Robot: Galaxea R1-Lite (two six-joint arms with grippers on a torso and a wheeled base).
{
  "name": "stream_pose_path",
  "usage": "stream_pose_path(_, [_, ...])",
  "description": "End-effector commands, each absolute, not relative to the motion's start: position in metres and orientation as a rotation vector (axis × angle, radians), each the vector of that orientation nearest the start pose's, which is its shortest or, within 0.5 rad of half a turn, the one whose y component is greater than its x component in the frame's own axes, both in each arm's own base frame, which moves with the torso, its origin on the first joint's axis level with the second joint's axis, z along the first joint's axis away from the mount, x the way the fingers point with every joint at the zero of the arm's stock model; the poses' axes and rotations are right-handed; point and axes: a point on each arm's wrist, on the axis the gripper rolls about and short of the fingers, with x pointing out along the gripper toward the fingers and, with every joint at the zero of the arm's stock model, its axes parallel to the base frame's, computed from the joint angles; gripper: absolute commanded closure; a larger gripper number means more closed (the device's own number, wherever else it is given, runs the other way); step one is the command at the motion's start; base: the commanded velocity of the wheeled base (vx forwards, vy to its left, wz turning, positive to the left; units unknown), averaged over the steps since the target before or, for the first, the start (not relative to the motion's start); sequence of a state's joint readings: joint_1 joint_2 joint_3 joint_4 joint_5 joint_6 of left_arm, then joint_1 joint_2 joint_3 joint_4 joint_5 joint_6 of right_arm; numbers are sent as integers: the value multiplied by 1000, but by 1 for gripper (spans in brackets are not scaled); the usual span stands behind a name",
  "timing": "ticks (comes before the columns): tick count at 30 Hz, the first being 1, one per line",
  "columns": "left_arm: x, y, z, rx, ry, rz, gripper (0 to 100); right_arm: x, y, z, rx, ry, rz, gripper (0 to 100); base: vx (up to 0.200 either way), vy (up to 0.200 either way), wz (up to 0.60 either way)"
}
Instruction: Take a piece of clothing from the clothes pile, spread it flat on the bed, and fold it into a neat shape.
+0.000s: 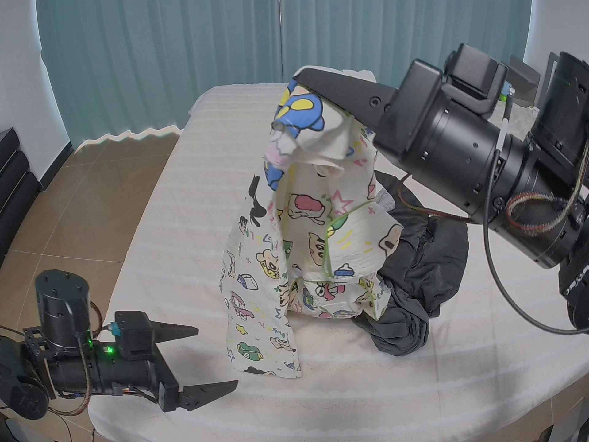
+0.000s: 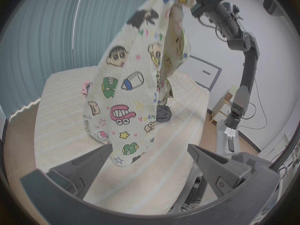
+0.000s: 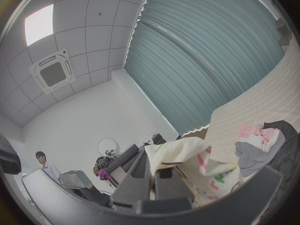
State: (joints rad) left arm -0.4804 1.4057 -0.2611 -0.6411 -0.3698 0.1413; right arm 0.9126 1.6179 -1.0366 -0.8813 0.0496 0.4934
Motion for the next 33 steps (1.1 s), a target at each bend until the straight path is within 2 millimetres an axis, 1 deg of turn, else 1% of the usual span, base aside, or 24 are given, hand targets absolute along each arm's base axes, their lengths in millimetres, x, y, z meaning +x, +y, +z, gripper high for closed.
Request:
stream_pose_path(1, [166, -108, 96, 189, 559, -888, 0, 179, 248, 304, 588, -59, 1037, 100, 0, 0, 0])
stream_pose_path(2, [169, -112, 92, 200, 565, -882, 0, 176, 250, 306, 592, -62, 1039, 100, 0, 0, 0])
stream_pose_path(5, [171, -116, 91, 203, 549, -881, 0, 173, 252, 306, 594, -62, 1045, 100, 0, 0, 0])
stream_pose_path(6, [171, -125, 91, 175, 529, -896, 0, 171, 254, 306, 590, -60, 1053, 100, 0, 0, 0])
stream_pose_path(7, [171, -126, 91, 171, 528, -897, 0, 171, 253, 306, 590, -61, 1054, 100, 0, 0, 0])
stream_pose_path(8, [166, -137, 92, 125, 527, -896, 0, 170, 255, 306, 588, -64, 1058, 100, 0, 0, 0])
stream_pose_path(12, [161, -157, 79, 107, 576, -778, 0, 171, 257, 308, 595, -75, 1043, 100, 0, 0, 0])
stream_pose_path(13, [162, -157, 78, 108, 577, -773, 0, 171, 257, 309, 596, -76, 1043, 100, 0, 0, 0])
stream_pose_path(14, [165, -162, 71, 114, 579, -717, 0, 171, 257, 311, 601, -82, 1040, 100, 0, 0, 0])
stream_pose_path(18, [173, -170, 65, 94, 536, -649, 0, 170, 255, 311, 602, -83, 1038, 100, 0, 0, 0])
stream_pose_path(21, [179, -181, 54, 76, 527, -579, 0, 169, 253, 312, 604, -88, 1038, 100, 0, 0, 0])
stream_pose_path(23, [182, -183, 47, 93, 530, -532, 0, 169, 254, 312, 603, -87, 1037, 100, 0, 0, 0])
stream_pose_path(24, [186, -187, 40, 107, 525, -482, 0, 169, 254, 311, 603, -85, 1037, 100, 0, 0, 0])
stream_pose_path(26, [192, -192, 35, 107, 502, -444, 0, 169, 254, 311, 601, -82, 1037, 100, 0, 0, 0])
stream_pose_path(27, [192, -192, 35, 107, 502, -444, 0, 169, 254, 311, 601, -82, 1037, 100, 0, 0, 0])
stream_pose_path(28, [196, -199, 33, 97, 469, -433, 0, 169, 254, 311, 602, -84, 1037, 100, 0, 0, 0])
stream_pose_path(30, [197, -205, 33, 77, 431, -438, 0, 170, 253, 311, 602, -86, 1036, 100, 0, 0, 0])
stream_pose_path(33, [190, -214, 32, 57, 395, -477, 0, 171, 253, 310, 601, -85, 1032, 100, 0, 0, 0])
